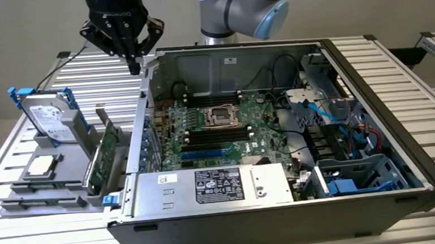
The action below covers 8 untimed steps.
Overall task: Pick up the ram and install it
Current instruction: 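Reach for the ram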
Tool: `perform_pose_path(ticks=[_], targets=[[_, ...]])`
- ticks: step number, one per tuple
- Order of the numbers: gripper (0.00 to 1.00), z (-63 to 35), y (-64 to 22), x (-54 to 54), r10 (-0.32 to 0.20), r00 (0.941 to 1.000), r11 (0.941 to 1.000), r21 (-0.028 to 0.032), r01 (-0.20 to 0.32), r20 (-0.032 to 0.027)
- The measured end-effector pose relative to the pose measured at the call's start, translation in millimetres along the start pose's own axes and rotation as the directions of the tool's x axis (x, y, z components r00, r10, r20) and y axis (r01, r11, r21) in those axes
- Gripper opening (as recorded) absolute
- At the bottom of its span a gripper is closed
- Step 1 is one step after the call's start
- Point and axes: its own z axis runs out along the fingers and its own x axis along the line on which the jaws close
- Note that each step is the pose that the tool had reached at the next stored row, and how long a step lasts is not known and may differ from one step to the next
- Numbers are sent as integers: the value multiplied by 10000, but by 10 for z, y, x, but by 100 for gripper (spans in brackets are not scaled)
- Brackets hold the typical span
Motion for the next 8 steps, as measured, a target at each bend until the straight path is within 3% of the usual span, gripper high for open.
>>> perform_pose_path(ticks=[8], targets=[[11, 71, -35, 354, -2, 10000, 10000, 14, 2, -19]])
